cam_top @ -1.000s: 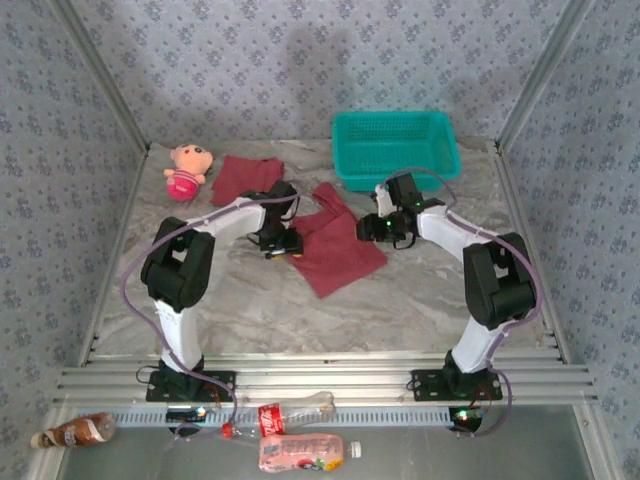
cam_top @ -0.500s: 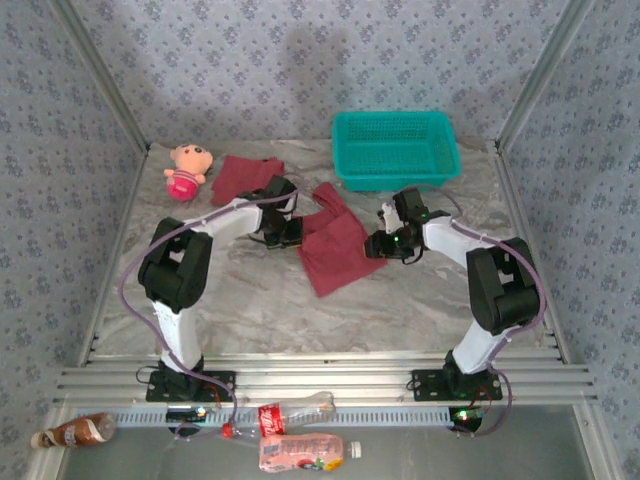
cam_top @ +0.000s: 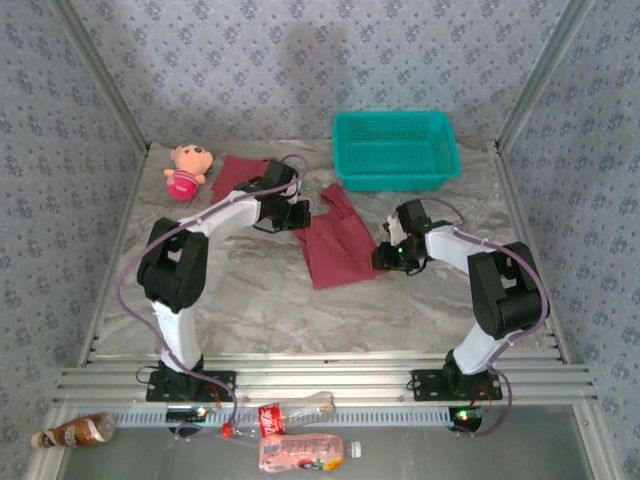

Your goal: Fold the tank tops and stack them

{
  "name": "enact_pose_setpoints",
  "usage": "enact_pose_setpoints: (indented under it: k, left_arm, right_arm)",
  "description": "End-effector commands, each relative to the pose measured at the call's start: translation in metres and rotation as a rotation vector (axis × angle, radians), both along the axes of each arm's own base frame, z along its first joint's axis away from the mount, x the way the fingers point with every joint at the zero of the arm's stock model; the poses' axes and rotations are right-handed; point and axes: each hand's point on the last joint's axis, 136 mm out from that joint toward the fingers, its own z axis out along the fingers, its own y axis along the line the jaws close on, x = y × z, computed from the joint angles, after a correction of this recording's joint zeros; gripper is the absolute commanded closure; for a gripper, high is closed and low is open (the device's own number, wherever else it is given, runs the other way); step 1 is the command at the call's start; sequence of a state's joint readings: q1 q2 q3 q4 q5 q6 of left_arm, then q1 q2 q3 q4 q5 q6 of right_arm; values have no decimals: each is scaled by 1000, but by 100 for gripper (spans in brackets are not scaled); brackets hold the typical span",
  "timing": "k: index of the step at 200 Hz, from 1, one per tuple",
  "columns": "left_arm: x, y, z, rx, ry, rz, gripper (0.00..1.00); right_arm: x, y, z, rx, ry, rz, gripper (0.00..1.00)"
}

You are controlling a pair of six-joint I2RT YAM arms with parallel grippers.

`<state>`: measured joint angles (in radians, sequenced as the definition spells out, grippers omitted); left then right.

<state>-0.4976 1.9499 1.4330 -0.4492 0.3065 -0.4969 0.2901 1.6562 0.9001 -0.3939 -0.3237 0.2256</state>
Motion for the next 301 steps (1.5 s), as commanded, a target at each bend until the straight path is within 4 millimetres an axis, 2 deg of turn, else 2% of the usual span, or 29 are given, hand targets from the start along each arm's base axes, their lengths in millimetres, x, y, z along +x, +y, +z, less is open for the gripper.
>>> enact_pose_setpoints:
  k: [1, 17, 27, 37, 59, 74, 81, 87, 101, 115, 127, 141, 157, 174, 203, 220, 254, 295, 301]
  left_arm:
    - [-3, 9, -35, 54, 63, -6, 98]
    - [-3, 12, -44, 77, 81, 8, 91]
    - [-3, 13, -45, 92, 80, 10, 80]
    - [-2, 15, -42, 105, 77, 6, 73]
    - [-4, 27, -21, 175, 51, 12, 56]
    - [-10, 36, 4, 192, 21, 52, 45]
    - [-16, 37, 15, 190, 5, 68, 42]
    - [-23, 36, 24, 180, 1, 82, 33]
    - [-44, 26, 33, 141, 22, 97, 31]
    - [-71, 14, 27, 125, 72, 100, 31]
    - [-96, 0, 13, 90, 127, 105, 31]
    - [-123, -8, -9, 108, 188, 115, 31]
    - [-143, -23, -27, 74, 225, 126, 32]
    - [-152, -28, -43, 102, 244, 125, 33]
    - [-156, -28, -59, 123, 258, 141, 38]
    - [-150, -30, -61, 122, 238, 143, 45]
    - [-137, -38, -51, 105, 191, 135, 58]
    - [-142, -41, -34, 95, 178, 111, 99]
    - [-145, -39, -31, 98, 184, 109, 100]
  right_arm:
    - [-20, -15, -9, -57, 82, -45, 54]
    - [-21, -13, -4, -47, 68, -49, 54]
    - [-21, -11, 3, -29, 63, -50, 54]
    - [-18, -10, 11, -23, 49, -51, 53]
    - [-16, -11, 25, -26, 23, -50, 50]
    - [-11, -15, 23, -39, 18, -51, 47]
    - [-9, -13, 20, -32, 27, -48, 46]
    - [-6, -13, 16, -37, 31, -41, 46]
    - [3, -9, 8, -37, 29, -34, 45]
    - [12, -3, 4, -25, 24, -28, 45]
    - [14, 1, 0, -21, 38, -16, 46]
    - [12, 11, -1, -7, 40, 8, 47]
    - [5, 16, -7, -20, 61, 36, 48]
    - [-4, 13, -15, -34, 103, 29, 55]
    - [-9, 10, -12, -46, 97, 29, 68]
    - [-9, 12, -7, -36, 83, 28, 73]
    - [-12, 15, -1, -17, 75, 34, 77]
    - [-22, 13, 5, -4, 80, 33, 88]
    - [-25, 12, 7, -2, 82, 29, 89]
